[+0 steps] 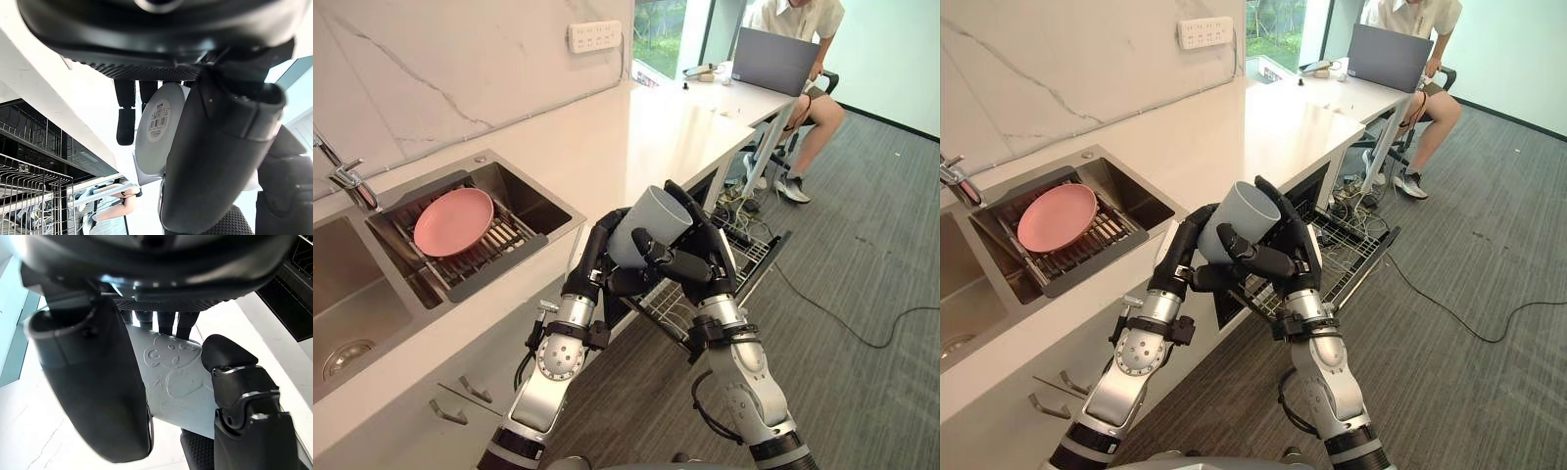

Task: Walk over to the sink, pick up the cup, carry it to the dishwasher, place the cup inside the dishwasher, then close the dishwasher door

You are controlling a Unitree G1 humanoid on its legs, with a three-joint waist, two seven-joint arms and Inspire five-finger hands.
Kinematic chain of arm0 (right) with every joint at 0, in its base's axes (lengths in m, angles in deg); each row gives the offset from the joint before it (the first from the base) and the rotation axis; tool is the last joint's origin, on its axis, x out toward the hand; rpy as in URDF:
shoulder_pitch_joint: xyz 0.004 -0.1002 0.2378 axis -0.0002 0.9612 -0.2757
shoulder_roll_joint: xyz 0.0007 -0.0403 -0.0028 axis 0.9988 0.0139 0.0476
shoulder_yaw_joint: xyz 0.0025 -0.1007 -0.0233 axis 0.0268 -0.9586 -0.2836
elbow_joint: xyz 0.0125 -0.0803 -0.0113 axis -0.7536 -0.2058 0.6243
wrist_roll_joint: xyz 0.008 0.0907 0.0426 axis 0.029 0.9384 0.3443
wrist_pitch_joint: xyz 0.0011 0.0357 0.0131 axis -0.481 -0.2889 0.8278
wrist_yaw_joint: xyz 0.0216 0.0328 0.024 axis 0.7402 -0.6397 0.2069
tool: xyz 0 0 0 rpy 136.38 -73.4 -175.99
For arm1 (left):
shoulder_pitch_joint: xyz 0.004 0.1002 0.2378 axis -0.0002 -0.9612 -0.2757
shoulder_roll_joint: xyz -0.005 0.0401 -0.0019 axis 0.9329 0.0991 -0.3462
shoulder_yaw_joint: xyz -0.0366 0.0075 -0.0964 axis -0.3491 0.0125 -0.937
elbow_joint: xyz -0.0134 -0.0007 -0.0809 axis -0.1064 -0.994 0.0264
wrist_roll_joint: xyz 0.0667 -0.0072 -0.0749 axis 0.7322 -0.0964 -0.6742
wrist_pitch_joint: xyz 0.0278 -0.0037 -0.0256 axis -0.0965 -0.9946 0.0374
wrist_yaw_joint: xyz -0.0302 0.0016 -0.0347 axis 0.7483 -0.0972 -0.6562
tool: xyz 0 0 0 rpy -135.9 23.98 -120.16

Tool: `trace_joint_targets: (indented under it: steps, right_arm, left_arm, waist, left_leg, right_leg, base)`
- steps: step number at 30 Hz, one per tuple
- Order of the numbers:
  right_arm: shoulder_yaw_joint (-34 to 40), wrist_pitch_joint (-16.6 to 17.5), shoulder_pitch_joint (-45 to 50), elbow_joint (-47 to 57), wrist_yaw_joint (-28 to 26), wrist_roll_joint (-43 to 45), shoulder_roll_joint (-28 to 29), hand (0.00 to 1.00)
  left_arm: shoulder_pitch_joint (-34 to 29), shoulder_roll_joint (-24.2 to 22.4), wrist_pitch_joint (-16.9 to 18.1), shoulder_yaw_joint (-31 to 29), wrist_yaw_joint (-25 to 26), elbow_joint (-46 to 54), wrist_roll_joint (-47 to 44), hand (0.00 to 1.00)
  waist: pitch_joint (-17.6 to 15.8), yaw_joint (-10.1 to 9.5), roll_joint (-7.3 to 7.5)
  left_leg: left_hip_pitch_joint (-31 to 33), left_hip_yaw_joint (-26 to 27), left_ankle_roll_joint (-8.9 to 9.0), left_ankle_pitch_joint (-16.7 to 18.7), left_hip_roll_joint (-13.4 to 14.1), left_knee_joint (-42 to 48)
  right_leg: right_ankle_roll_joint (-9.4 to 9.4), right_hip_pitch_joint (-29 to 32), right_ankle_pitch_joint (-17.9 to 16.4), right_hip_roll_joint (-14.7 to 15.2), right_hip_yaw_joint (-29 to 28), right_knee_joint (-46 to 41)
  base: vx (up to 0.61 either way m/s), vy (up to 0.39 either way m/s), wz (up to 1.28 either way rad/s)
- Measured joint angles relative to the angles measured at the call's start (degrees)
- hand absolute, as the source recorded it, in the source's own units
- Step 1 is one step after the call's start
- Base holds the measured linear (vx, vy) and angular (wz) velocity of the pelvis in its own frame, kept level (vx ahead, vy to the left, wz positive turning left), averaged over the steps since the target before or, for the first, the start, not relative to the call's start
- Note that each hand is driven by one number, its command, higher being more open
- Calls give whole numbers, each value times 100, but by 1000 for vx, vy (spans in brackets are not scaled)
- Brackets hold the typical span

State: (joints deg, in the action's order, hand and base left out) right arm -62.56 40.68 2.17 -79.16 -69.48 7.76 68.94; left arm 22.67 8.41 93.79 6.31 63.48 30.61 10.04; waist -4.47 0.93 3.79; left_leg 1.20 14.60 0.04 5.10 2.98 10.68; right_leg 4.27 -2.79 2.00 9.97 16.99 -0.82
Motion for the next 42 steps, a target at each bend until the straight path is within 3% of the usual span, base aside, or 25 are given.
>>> trace_joint_targets:
  steps: [5,6,19,20,26,33,42]
  right_arm:
    - [-9,-18,-42,-1,2,-9,1,90]
    - [-9,-23,-92,-3,11,-10,0,30]
    - [97,-267,-273,-263,269,-57,-235,30]
    - [94,-272,-274,-264,268,-57,-234,30]
    - [158,-273,-397,-300,268,-171,-222,30]
    - [530,-242,-473,-148,284,-664,71,30]
    - [1664,-14,-339,38,766,-1483,354,30]
  left_arm:
    - [23,0,-9,0,1,-7,4,30]
    - [85,1,-14,0,1,-30,25,30]
    - [215,62,-16,159,47,-430,121,30]
    - [212,81,-16,176,83,-430,122,90]
    - [107,81,-2,200,127,-331,132,90]
    - [-461,-192,13,218,210,506,89,90]
    - [-930,-490,514,-178,193,1353,-302,90]
  waist:
    - [2,1,-1]
    - [3,-1,-1]
    - [13,-6,-4]
    - [14,-10,-4]
    - [16,-12,-10]
    - [23,-26,-23]
    - [115,-44,-179]
  left_leg:
    - [65,-3,-2,1,6,50]
    - [101,-6,-3,2,9,69]
    - [294,-85,-29,19,19,256]
    - [328,-95,-29,19,25,279]
    - [376,-132,-29,19,31,339]
    - [339,-164,-28,18,32,311]
    - [211,-230,3,-47,0,37]
  right_leg:
    - [2,43,13,-1,1,0]
    - [-1,68,22,-2,2,1]
    - [19,131,120,-4,8,29]
    - [10,150,124,-7,15,29]
    - [-15,148,142,-12,42,42]
    - [-23,78,138,-28,78,85]
    - [-2,-14,116,-41,173,163]
  base:
    - [-7,0,0]
    - [0,0,0]
    - [-27,1,1]
    - [-66,-5,3]
    - [-41,-4,3]
    - [-8,-8,2]
    - [12,-9,4]
